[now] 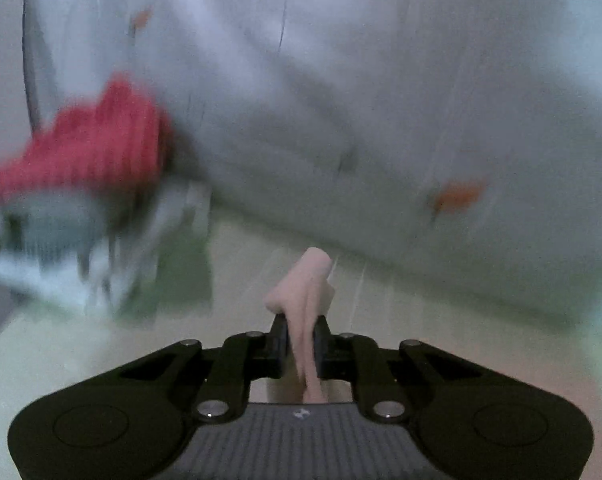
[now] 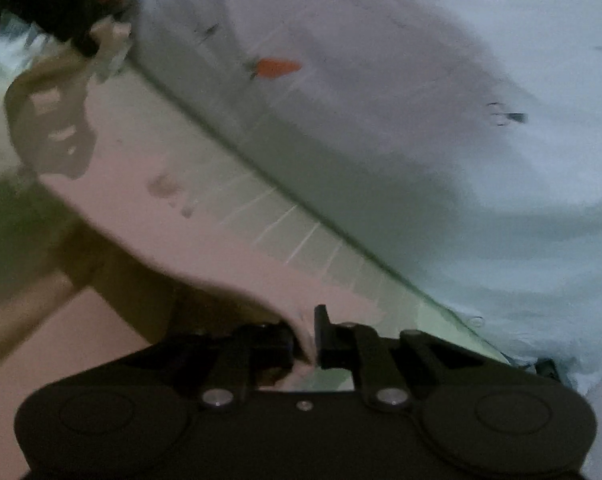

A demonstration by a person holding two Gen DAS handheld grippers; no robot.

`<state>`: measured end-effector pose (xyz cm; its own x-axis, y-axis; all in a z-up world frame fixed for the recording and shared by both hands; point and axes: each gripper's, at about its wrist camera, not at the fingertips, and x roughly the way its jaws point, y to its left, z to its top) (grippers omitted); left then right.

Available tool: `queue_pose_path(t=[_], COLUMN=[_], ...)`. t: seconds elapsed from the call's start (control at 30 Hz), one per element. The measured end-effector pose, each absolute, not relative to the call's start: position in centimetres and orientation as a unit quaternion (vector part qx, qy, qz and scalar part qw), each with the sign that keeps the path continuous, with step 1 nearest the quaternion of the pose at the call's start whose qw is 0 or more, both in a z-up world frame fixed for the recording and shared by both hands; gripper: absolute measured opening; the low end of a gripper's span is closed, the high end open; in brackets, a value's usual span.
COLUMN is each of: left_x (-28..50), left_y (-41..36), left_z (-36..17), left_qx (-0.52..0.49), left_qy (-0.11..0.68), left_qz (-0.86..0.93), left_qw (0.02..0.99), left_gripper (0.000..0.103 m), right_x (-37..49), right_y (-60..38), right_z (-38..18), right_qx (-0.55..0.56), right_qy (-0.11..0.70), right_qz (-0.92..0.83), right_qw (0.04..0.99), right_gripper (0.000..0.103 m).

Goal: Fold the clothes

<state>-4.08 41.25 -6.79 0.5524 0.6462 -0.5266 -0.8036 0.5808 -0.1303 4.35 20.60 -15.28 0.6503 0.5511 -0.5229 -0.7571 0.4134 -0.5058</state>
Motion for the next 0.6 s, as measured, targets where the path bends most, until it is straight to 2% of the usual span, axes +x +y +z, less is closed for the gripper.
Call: queue_pose_path(t=[0.17,0.2,0.27,0.3,0.33,0.4,0.6], left_x=[-6.7,-7.4,-8.8,-9.4,-10.1,-11.7,-15.3], left_y=[40.8,40.8,40.8,41.0,41.2,41.9,43.4], left_z=[-0.4,-0.1,0.1,-0.5,-1.2,-3.5,-9.6], left_qx=[-0.164,-0.159,-0.149,-0.144,-0.143,-0.173,-0.248], left_qy=[0.122,0.12,0.119,0.131,0.145,0.174,0.24], left_qz=[0.432,0.443,0.465,0.48,0.494,0.514,0.536], left_qw=[0.878,0.874,0.864,0.855,0.845,0.822,0.77], left_gripper=[0.015,0.015,0.015,0.015,0.015,0.015,0.016], right_x=[3.2,2.9,2.2,2.1,1.9,2.2,3.7], right_y=[20.2,20.3,21.0,21.4,21.9,22.2,19.9], right_z=[-13.0,-12.7,-12.8,-13.0,-13.3,-13.6,-13.0], right_qx=[-0.319,-0.313,-0.312,-0.307,-0.301,-0.275,-0.175], right_qy=[0.115,0.111,0.113,0.13,0.147,0.198,0.298], right_qz=[0.406,0.413,0.427,0.439,0.452,0.478,0.53], right_qw=[0.849,0.848,0.841,0.834,0.827,0.81,0.775], right_gripper=[0.012,0.015,0.031,0.043,0.047,0.048,0.067])
